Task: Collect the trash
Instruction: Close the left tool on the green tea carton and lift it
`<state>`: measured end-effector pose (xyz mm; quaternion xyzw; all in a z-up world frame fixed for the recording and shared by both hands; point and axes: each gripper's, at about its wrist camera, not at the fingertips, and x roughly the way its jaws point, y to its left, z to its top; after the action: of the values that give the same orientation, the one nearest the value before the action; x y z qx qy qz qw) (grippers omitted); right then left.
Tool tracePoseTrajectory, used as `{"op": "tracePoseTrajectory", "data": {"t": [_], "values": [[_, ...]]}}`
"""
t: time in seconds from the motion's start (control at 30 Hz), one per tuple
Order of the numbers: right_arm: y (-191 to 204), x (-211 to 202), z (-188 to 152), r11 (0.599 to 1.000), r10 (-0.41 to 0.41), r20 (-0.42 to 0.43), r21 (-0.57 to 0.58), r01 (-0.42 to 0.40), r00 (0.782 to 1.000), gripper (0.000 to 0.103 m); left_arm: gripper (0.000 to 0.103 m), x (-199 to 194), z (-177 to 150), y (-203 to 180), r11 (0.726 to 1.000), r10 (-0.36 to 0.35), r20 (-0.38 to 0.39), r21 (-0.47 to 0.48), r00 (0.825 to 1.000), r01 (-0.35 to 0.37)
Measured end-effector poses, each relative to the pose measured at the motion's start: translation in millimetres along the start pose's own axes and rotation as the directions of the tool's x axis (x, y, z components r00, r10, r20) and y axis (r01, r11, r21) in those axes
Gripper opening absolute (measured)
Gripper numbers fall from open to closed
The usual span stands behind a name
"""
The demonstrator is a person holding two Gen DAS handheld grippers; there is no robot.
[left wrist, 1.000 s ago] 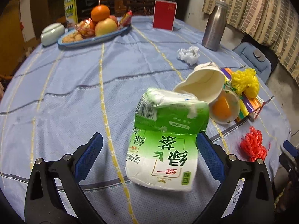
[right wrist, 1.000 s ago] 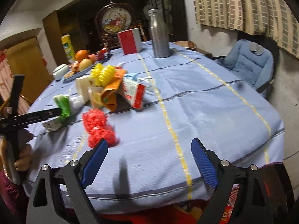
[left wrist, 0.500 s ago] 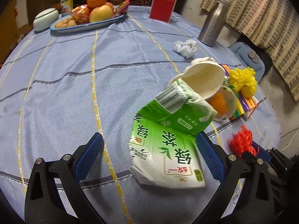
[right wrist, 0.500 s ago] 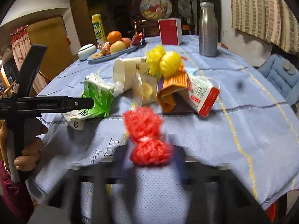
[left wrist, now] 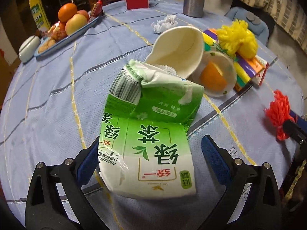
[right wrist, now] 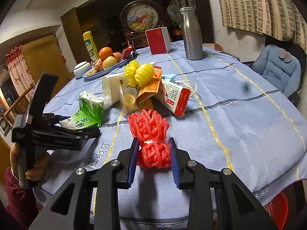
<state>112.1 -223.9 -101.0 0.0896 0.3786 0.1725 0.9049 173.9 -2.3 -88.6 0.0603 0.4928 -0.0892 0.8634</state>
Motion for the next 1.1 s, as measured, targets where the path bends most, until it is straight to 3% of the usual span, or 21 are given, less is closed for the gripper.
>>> {"op": "tracePoseTrajectory", "data": {"t": [0.1, 0.27, 0.43, 0.57, 0.73, 0.8, 0.9, 0.97, 1.03, 1.1], "values": [[-2, -4, -1, 1.000, 0.000, 0.010, 0.008, 0.000, 1.000, 0.031, 0.075, -7, -2, 8, 0.999, -0.034, 0.044, -0.036, 0.998, 0.036], [-11, -12, -3, 0.999, -0.008, 0.027, 0.038, 0.007, 1.000, 0.031, 0.075, -27, -4, 12, 0.994, -0.093, 0.156, -0.050, 0.983, 0.101], [-21, -24, -2, 0.998, -0.025, 0.050, 0.064, 0.022, 0.998, 0.031, 0.075, -55, -12, 13, 0.986, -0.138, 0.296, -0.047, 0.945, 0.159], [-33, -40, -3, 0.995, -0.054, 0.080, 0.089, 0.047, 0.995, 0.031, 0.073, -67, -14, 5, 0.971, -0.202, 0.328, -0.055, 0.923, 0.232], [-53, -62, -9, 0.988, -0.094, 0.113, 0.131, 0.079, 0.989, 0.031, 0.071, -78, -11, -9, 0.966, -0.229, 0.338, -0.035, 0.913, 0.255], [-62, -68, -13, 0.985, -0.097, 0.117, 0.154, 0.079, 0.988, 0.031, 0.071, -75, -10, -14, 0.967, -0.229, 0.327, -0.028, 0.917, 0.251], [-70, -70, -19, 0.982, -0.084, 0.108, 0.175, 0.064, 0.991, 0.031, 0.074, -60, -15, -20, 0.980, -0.175, 0.289, -0.042, 0.941, 0.195], [-72, -69, -22, 0.982, -0.083, 0.101, 0.179, 0.064, 0.991, 0.031, 0.078, -57, -18, -19, 0.979, -0.177, 0.276, -0.054, 0.945, 0.199], [-73, -67, -22, 0.981, -0.078, 0.097, 0.183, 0.059, 0.992, 0.031, 0.088, -59, -20, -19, 0.974, -0.198, 0.262, -0.060, 0.945, 0.220], [-74, -66, -23, 0.981, -0.069, 0.093, 0.187, 0.051, 0.993, 0.031, 0.094, -50, -22, -25, 0.980, -0.170, 0.209, -0.064, 0.963, 0.187]]}}
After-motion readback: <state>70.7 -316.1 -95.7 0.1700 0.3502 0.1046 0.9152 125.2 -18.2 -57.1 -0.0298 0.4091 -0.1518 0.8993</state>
